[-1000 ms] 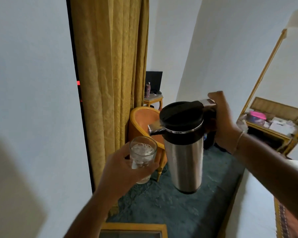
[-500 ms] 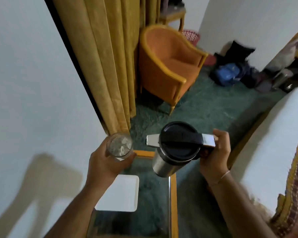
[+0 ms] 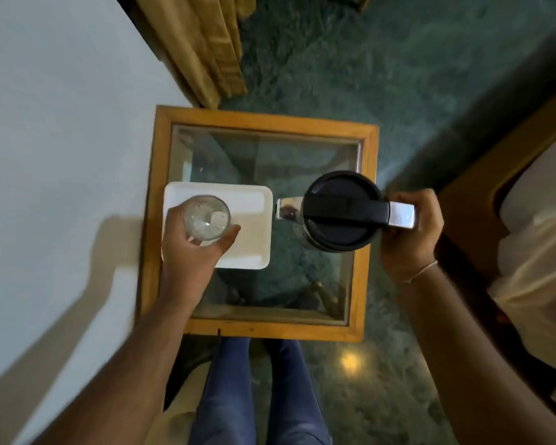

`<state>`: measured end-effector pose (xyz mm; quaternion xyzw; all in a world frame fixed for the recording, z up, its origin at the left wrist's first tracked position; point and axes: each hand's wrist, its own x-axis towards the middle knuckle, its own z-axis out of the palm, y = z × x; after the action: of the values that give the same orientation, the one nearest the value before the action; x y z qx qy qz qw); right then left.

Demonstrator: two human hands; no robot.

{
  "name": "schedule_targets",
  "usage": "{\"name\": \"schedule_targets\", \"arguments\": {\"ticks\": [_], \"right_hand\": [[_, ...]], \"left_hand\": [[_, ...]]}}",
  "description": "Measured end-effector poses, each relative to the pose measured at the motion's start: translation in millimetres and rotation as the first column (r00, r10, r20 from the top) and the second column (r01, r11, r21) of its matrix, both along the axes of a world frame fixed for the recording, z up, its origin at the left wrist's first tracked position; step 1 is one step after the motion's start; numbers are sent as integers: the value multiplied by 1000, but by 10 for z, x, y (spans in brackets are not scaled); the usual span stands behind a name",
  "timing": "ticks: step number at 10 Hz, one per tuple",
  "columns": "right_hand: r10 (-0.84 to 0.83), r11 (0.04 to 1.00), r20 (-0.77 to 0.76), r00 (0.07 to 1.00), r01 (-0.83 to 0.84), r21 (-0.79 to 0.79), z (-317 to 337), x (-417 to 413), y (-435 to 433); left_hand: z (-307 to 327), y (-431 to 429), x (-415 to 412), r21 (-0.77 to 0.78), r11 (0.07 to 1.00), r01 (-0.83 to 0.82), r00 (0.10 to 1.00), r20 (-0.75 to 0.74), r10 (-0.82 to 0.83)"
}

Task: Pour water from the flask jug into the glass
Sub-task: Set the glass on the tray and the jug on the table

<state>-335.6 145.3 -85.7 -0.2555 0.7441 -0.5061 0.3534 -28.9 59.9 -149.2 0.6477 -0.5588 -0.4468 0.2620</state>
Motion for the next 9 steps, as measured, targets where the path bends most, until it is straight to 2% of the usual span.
{"name": "schedule_targets", "arguments": {"ticks": [1,2,3,4,5,6,7,8,9], "right_hand": [[-26,999,-17,1000,26,-31,-265,-15,25],[-44,998,-160,986,37,-45,-512,-53,106],[-97,995,-315,944,100,-6,-583,-17,169],[-105,994,-336,936,85,-75,-758,-31,230],[-58,988,-190,980,29,-154,-754,5,193],[-125,970,-15,992,119,-212,-753,42,184],[-126,964,-12,992,119,-237,-787,24,198],[-191,967,29,981,193,-168,-747,58,294],[-239,970,-31,971,238,-42,-800,37,463]], "left_hand": [[-339,55,5,-2,1000,-10,1000,24,10],[-687,92,10,-39,998,-55,995,82,58],[-851,90,19,-5,996,-89,994,55,89],[-1028,96,65,31,996,-85,996,35,84],[-1108,105,70,0,999,-43,997,68,43],[-1219,74,49,-80,997,23,986,169,-9],[-1298,25,39,-77,996,52,969,245,-32],[-1351,-9,32,-55,995,80,965,254,-64],[-1330,53,2,-27,996,87,961,264,-77]]}}
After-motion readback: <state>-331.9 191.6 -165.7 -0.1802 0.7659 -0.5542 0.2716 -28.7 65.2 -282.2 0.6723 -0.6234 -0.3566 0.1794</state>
